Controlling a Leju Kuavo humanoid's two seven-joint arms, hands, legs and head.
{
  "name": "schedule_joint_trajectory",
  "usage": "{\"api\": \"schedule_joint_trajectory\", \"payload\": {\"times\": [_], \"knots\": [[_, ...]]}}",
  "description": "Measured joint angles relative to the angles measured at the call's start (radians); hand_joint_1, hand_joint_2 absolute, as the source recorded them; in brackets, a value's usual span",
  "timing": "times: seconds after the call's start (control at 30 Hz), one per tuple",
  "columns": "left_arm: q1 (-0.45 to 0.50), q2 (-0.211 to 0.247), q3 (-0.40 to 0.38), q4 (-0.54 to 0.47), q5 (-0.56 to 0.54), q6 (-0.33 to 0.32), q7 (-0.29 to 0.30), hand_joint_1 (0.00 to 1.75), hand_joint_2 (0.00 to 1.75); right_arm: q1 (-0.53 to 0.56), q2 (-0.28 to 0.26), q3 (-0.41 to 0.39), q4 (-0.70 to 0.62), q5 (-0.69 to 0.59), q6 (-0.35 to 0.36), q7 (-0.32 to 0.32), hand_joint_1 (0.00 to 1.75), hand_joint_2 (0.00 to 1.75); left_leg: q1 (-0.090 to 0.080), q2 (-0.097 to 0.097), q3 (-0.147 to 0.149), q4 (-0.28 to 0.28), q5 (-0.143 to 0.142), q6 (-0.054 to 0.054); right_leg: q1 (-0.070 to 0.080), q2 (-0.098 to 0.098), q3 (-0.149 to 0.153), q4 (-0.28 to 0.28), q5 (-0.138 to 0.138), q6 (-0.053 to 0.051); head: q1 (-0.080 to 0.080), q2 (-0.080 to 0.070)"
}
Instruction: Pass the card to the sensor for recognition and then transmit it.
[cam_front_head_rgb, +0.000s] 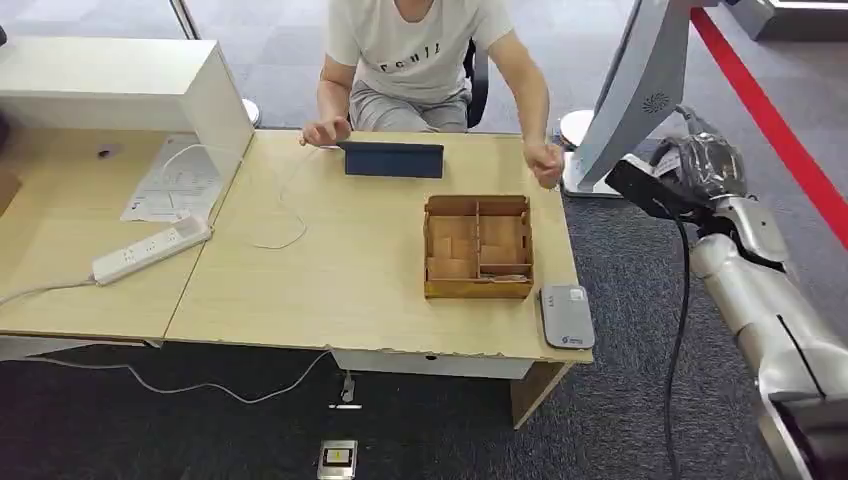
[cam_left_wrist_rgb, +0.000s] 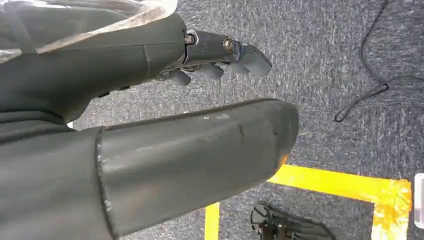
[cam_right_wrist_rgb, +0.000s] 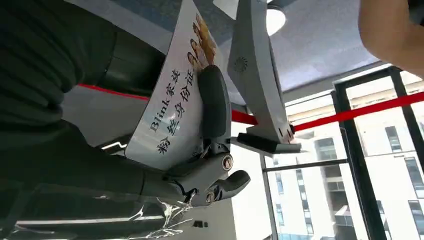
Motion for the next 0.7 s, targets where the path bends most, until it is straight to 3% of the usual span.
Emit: {"api": "schedule_joint_trajectory", "payload": {"times": [0.17,0.2,0.7], "knots": [[0.000,0.000,0.000,0.000,0.000,0.000,0.000,0.00,0.00,0.003,0.000,0.000,0.000,-0.003,-0.006,-0.006,1.75,1.75,0.000,0.000,0.000,0.000,0.000,0.000,0.000,0.000,0.000,0.000,0.000,0.000,0.000,0.000],[0.000,0.000,0.000,0.000,0.000,0.000,0.000,0.00,1.75,0.005,0.000,0.000,0.000,-0.007,-0.007,-0.015,1.75,1.75,0.000,0.000,0.000,0.000,0.000,0.000,0.000,0.000,0.000,0.000,0.000,0.000,0.000,0.000],[0.000,0.003,-0.001,0.000,0.012,0.003,-0.014,0.00,1.75,0.256,0.002,-0.005,-0.020,-0.099,-0.069,-0.085,1.75,1.75,0.000,0.000,0.000,0.000,0.000,0.000,0.000,0.000,0.000,0.000,0.000,0.000,0.000,0.000]]}}
